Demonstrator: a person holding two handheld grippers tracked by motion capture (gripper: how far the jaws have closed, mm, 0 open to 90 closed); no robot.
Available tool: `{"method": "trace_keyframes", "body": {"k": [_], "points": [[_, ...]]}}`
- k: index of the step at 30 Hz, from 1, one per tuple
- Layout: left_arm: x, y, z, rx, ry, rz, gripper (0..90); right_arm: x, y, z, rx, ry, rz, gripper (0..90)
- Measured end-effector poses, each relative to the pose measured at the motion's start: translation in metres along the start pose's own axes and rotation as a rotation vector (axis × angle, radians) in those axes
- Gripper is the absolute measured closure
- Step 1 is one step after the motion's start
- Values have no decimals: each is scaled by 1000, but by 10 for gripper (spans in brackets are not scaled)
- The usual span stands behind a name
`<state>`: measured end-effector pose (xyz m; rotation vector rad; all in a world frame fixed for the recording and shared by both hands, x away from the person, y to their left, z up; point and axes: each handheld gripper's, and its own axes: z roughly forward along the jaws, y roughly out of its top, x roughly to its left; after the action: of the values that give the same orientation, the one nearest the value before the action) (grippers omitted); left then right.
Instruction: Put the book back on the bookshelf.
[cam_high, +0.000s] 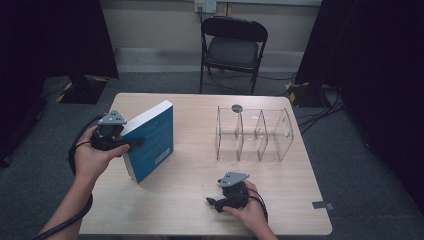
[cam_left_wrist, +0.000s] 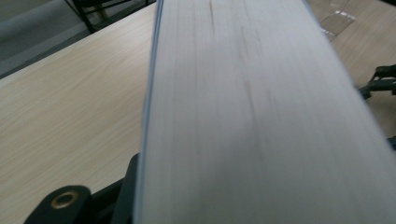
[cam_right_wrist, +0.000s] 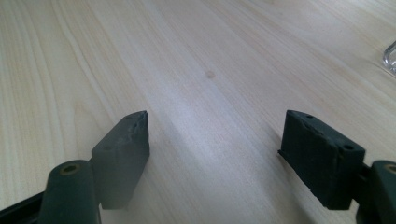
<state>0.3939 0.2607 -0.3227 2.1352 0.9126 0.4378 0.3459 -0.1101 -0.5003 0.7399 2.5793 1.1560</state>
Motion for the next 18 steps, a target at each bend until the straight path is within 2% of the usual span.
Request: {"method": "trace_keyframes", "body": {"k": [3,5,6,8,9,11,12,13,14,18], "points": [[-6,6,-3,-7,-15,8,621,0,0,0,0,0,0,230],[-11,9,-5,-6,-27,32,621,0,0,0,0,0,0,230],[-15,11,-6,-27,-35,29,621,0,0,0,0,0,0,230],[-20,14,-8,-37,-46,35,622,0,0,0,0,0,0,230],[-23,16,-10,-49,-68,32,622,0,0,0,0,0,0,230],[-32,20,-14,-61,-88,50,622,0,0,0,0,1,2,230],[-35,22,-15,-64,-110,55,622,0,0,0,0,3,4,230],[-45,24,-17,-71,-133,64,622,0,0,0,0,2,5,230],[-45,24,-17,-71,-133,64,621,0,0,0,0,2,5,230],[-65,23,-18,-76,-164,105,621,-1,0,0,-1,3,6,230]]}}
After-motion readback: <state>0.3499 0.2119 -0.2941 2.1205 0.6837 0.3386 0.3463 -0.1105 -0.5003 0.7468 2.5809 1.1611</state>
